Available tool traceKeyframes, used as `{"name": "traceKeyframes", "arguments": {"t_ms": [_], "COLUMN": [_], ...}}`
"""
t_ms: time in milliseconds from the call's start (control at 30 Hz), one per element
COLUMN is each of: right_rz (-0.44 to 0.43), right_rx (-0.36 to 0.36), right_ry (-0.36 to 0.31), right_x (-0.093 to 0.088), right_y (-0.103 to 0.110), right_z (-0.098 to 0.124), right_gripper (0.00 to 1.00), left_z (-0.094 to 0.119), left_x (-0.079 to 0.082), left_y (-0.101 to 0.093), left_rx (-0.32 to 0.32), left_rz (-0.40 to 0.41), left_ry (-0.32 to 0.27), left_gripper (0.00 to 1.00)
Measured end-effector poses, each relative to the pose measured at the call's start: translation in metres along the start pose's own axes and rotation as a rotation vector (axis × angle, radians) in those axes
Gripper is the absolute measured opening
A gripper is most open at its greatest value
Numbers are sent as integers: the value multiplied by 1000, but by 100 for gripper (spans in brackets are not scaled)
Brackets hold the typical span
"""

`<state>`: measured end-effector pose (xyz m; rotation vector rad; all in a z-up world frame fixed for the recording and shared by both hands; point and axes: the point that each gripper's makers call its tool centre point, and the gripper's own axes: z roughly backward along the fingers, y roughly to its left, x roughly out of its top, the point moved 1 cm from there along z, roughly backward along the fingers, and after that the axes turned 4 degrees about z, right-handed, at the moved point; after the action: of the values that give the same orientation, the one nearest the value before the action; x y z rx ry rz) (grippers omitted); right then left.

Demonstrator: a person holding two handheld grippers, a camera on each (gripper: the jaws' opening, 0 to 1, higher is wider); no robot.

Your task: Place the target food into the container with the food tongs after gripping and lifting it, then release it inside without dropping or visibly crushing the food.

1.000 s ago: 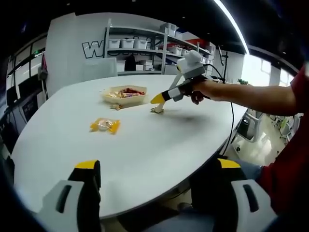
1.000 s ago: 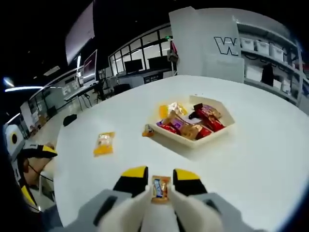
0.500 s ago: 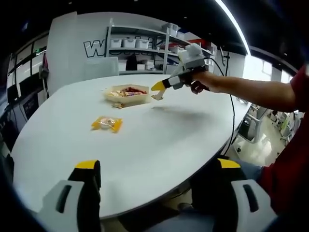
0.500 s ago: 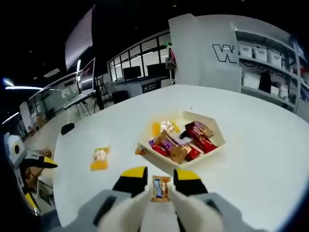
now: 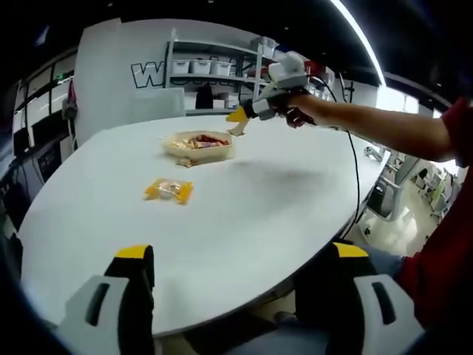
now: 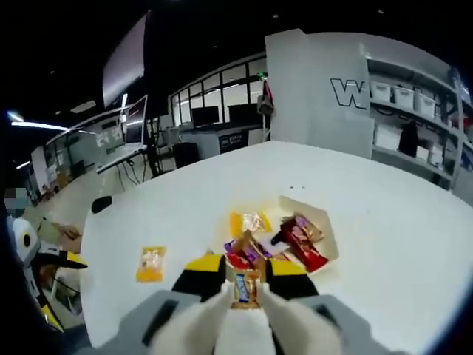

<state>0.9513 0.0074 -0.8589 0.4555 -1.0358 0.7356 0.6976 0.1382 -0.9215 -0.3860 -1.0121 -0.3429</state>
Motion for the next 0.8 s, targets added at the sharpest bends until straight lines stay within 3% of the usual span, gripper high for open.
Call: {"name": "traceKeyframes", "arguments": {"t_ms": [800], "right_rz": [21], "right_rx": [-31], "right_ry": [3], "right_x": [35], "right_y": [-23], "right_z": [-23], "right_gripper": [16], "left_z": [4], "left_x": [3], "left_y": [13], "left_rx": [20], "left_rz": [13], "left_ry": [-9], "left_gripper": [96]}}
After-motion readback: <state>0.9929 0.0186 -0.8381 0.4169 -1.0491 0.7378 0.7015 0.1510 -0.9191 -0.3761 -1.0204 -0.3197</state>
